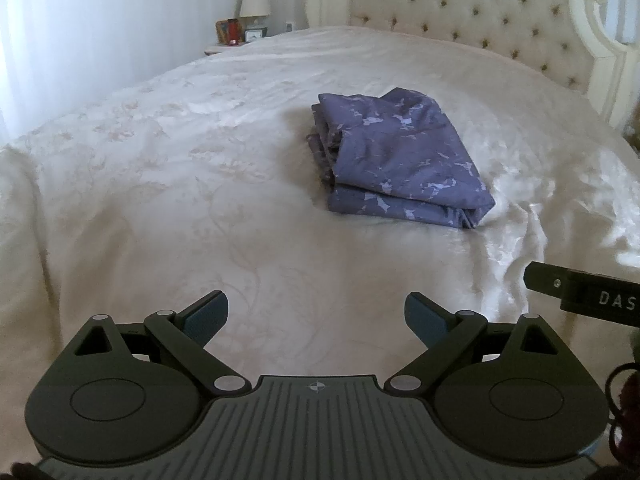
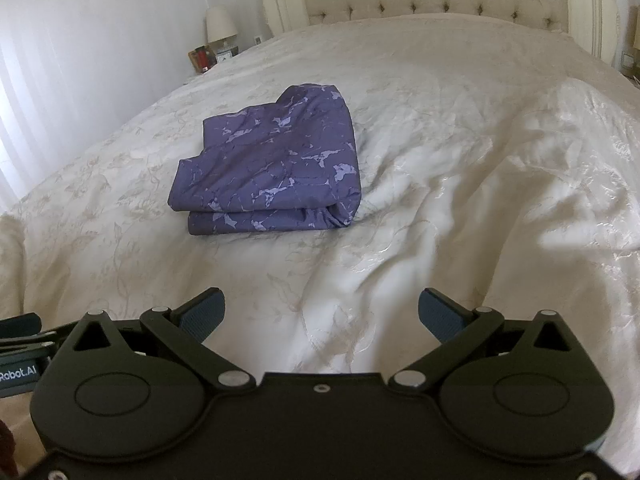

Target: Fold large clothes

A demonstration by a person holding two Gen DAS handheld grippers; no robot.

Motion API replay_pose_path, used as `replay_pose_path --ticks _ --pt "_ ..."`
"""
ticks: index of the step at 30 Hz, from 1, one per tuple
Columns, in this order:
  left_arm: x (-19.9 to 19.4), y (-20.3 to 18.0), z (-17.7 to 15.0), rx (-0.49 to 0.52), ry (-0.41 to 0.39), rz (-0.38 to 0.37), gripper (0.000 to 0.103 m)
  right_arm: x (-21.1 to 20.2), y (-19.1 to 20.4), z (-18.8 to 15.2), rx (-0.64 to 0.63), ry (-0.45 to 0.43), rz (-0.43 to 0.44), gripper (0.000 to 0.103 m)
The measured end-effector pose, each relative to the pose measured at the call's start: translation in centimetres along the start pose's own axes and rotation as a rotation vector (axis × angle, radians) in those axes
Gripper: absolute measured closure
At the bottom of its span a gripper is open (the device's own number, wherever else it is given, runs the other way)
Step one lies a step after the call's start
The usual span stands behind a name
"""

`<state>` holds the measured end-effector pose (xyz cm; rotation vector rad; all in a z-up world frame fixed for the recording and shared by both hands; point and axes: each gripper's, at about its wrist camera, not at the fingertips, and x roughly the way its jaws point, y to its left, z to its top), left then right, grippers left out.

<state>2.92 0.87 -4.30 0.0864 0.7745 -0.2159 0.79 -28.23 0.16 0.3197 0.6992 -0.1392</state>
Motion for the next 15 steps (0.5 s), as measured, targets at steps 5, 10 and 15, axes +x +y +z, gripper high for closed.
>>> replay_pose_path --ticks 5,10,15 --pt "0.31 0.13 0.0 -0.007 0.016 0.012 0.007 0.02 0.08 -0.04 -0.001 0.001 0.0 0.001" --pt "0.41 0.61 -0.16 -0.028 0.022 0.01 0.007 0.15 0.2 -0.25 -0.005 0.007 0.003 0.001" --pt "0.33 0.74 -0.25 -0.028 0.023 0.007 0.007 0.22 0.23 -0.31 -0.006 0.01 0.005 0.001"
